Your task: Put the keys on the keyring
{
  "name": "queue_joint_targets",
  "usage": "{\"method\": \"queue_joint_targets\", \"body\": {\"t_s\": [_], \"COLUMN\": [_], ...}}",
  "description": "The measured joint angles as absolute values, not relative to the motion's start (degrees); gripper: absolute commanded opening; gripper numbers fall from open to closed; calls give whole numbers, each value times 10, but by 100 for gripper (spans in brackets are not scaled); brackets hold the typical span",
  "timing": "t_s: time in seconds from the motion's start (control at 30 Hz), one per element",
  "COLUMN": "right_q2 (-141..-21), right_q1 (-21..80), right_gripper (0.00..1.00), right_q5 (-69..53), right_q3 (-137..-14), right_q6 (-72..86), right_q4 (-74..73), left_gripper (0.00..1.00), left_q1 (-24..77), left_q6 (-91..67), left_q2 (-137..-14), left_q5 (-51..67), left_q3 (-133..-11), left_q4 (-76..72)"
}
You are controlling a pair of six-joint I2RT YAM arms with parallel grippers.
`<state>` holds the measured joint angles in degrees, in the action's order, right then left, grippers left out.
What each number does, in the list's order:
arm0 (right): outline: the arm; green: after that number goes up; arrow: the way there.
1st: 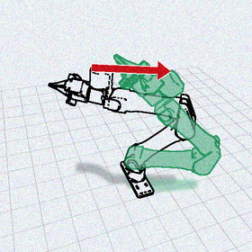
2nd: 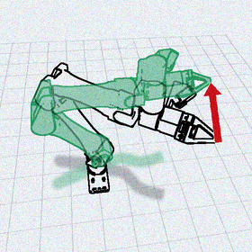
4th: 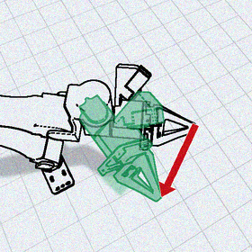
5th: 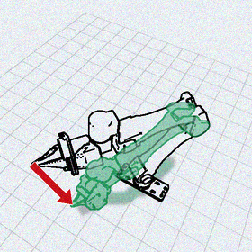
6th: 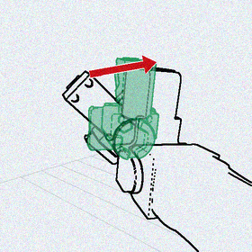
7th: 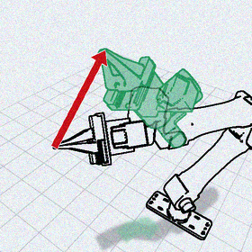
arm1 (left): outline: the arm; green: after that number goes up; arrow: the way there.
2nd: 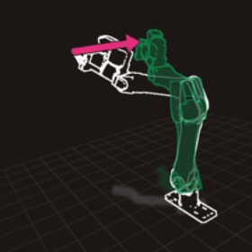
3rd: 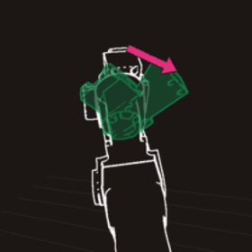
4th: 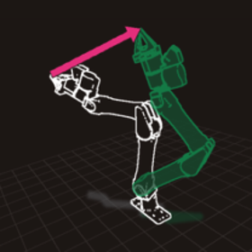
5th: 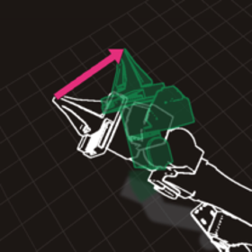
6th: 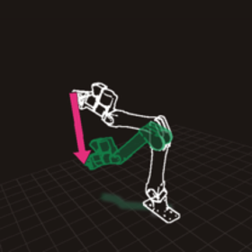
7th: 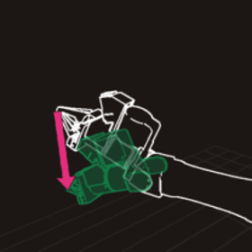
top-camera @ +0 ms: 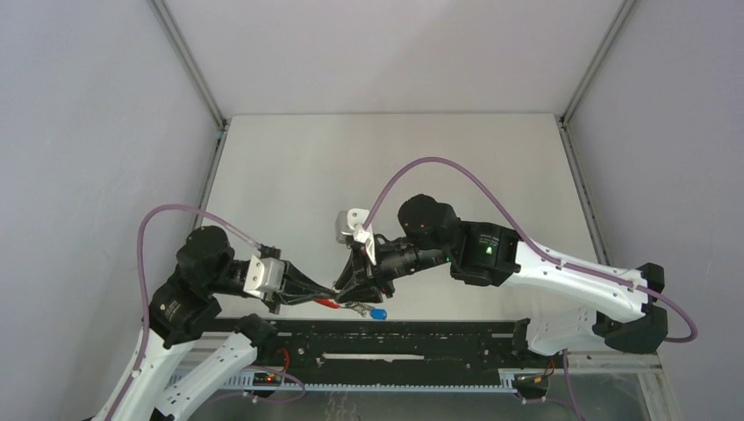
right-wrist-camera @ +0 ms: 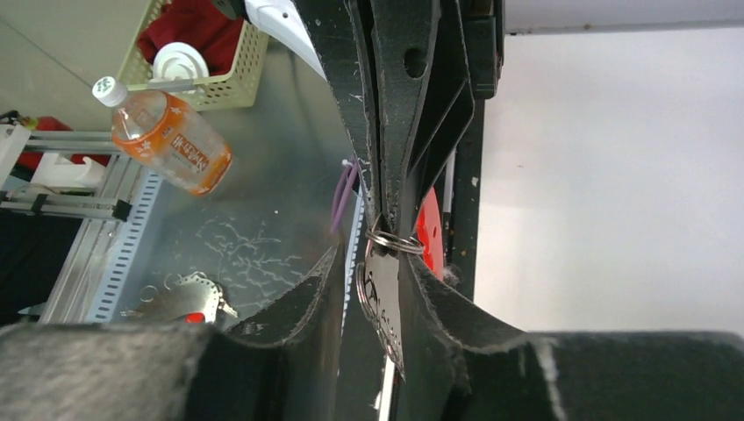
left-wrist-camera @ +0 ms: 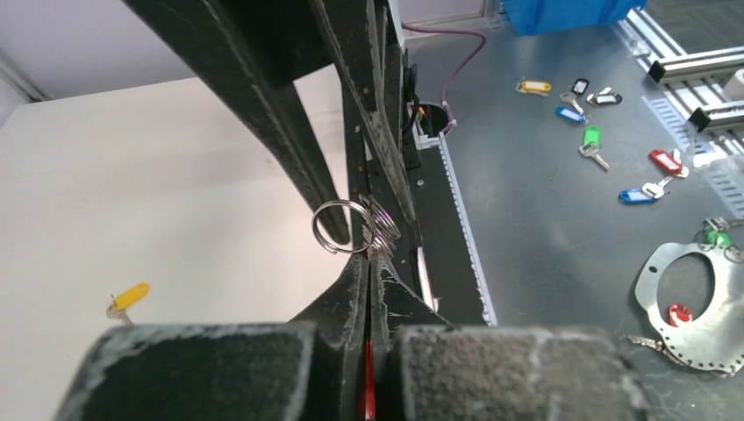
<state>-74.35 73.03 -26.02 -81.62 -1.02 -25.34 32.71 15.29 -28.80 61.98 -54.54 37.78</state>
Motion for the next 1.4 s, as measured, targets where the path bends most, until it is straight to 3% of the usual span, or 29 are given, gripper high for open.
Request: {"method": "queue_joint_targets", "body": {"t_s": [0.13,0.43,0.67,0.87,1.4], "right_q2": [-735,-716,-703,-698,-708], "right_q1": [712,667,621,642,742], "right_gripper": [49,51,66,64,58], "right_q5": [-305,-398,-448,-444,-282], "right_q3": [-802,-799,-799,-798,-749], "right_q6": [4,23,-16,-102,-252], "right_q4": [-233,-206,-210,-216,-158], "left_gripper": [0,0,0,0,0], "left_q1": [327,327,327,327,327], "left_q6": [202,285,300,295,265], "left_q2": [-288,-288,-288,-288,-288], "left_q5": [620,622,644,669,707], "left_q3": [-546,-546,-558,-580,-587], "left_q4": [405,449,461,454,423]}}
